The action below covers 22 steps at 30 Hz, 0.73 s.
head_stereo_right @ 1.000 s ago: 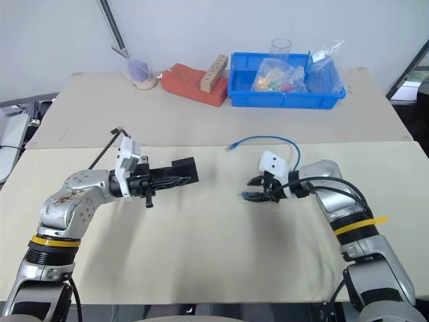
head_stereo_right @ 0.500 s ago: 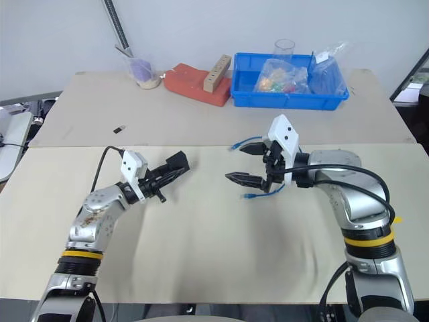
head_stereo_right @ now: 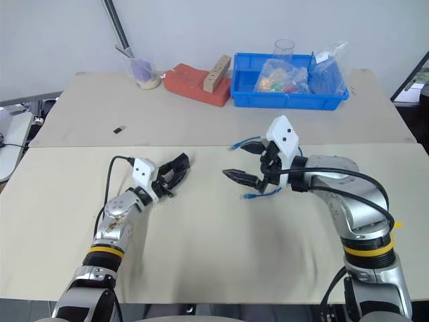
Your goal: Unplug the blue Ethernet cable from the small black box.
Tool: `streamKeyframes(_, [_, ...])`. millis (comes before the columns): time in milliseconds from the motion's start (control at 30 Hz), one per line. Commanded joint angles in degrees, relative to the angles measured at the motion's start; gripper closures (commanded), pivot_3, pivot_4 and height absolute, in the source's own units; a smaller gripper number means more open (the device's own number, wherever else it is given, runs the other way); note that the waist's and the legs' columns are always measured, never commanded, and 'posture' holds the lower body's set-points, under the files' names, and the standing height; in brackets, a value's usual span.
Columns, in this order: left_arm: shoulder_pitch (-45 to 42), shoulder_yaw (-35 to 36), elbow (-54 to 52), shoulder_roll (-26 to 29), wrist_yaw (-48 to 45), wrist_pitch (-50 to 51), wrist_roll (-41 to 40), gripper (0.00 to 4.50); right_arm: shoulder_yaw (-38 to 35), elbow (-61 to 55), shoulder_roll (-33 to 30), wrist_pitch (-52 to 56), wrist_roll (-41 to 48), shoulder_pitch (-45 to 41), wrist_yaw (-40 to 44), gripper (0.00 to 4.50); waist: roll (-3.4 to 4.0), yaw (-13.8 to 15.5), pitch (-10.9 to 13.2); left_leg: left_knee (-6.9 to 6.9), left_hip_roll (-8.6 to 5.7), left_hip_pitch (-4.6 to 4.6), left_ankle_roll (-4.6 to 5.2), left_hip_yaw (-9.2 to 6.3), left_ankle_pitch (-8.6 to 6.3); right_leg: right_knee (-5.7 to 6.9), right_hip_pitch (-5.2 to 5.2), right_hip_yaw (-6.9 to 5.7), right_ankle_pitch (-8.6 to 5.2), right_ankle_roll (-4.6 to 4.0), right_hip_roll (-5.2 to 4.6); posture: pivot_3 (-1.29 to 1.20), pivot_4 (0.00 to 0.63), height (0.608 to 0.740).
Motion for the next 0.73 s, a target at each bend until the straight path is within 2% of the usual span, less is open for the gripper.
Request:
streamKeyframes(33, [1.68,1.15,-0.71,0.77,-0.91,0.48,-1.30,0.17,-1.85,-1.65,-0.82,-0.40,1.28,-0.10,-0.20,0.00,0.01,-0.07,0.00,0.00,0.00,0.00,0.00,0.00,0.00,0.00,0.00,0.00,0.00,0.00,0.00,0.00,0.150,0.740])
streamKeyframes(67, [2.95,1.56,-3.03,1.51,-1.47,2.06,-2.13,0.04,-2.05,-1.25,-1.31,-0.74,1.22,0.16,0.29,0.00,0.01,-0.19,-0.01,-0.01,0.01,0.01,0.00,0.00,0.00,0.00,0.00,0.00,0.00,0.00,0.01,0.00,0.150,0.740])
streamKeyframes(200, [8.40,2.38,-14.78,5.88,-4.14,10.11,-5.63,0.04,-2.62,0.79,-3.61,-2.53,0.62,0.73,2.57,0.00,0.02,-0.76,-0.01,-0.09,0.07,0.07,0.01,-0.01,-0.01,0.02,0.01,0.01,0.00,0.00,0.04,0.00,0.150,0.740])
streamKeyframes(267, [11.61,3.11,-23.00,9.91,-6.13,16.32,-8.73,0.04,-3.18,1.79,-5.05,-3.32,0.54,0.82,3.78,0.00,0.01,-0.96,0.00,-0.10,0.08,0.08,0.01,-0.03,-0.01,0.02,0.01,0.01,0.00,0.00,0.05,0.00,0.150,0.740])
streamKeyframes(400, [18.73,9.48,-40.43,24.37,-9.95,31.84,-15.57,0.04,-7.06,1.94,-9.48,-1.81,2.88,1.49,6.59,0.00,-0.01,-1.41,0.03,-0.13,0.11,0.05,0.01,-0.10,-0.01,0.00,-0.01,0.00,0.00,0.00,0.07,0.00,0.150,0.740])
streamKeyframes(467, [19.60,15.06,-44.50,28.71,-8.83,36.56,-19.03,0.04,-8.43,1.09,-11.21,-0.29,4.05,1.91,6.89,0.00,0.01,-1.18,0.04,-0.15,0.12,0.07,0.01,-0.17,-0.01,-0.02,0.01,-0.01,0.00,0.00,0.05,0.00,0.150,0.740])
streamKeyframes(600, [20.67,20.65,-47.46,32.25,-7.72,40.81,-21.47,0.04,-9.84,0.26,-11.92,2.13,5.50,1.68,4.65,0.00,0.02,-1.05,0.04,-0.17,0.10,0.17,0.01,-0.12,-0.01,-0.25,0.19,0.01,-0.01,0.00,-0.01,0.00,0.150,0.740])
streamKeyframes(733, [19.12,20.78,-47.26,31.80,-7.00,41.39,-21.59,0.04,-9.48,-0.41,-10.61,2.75,5.81,1.46,1.93,0.00,0.01,-1.15,0.04,-0.20,0.09,0.11,0.01,-0.05,-0.02,-0.29,0.15,0.01,-0.01,0.00,0.01,0.00,0.150,0.740])
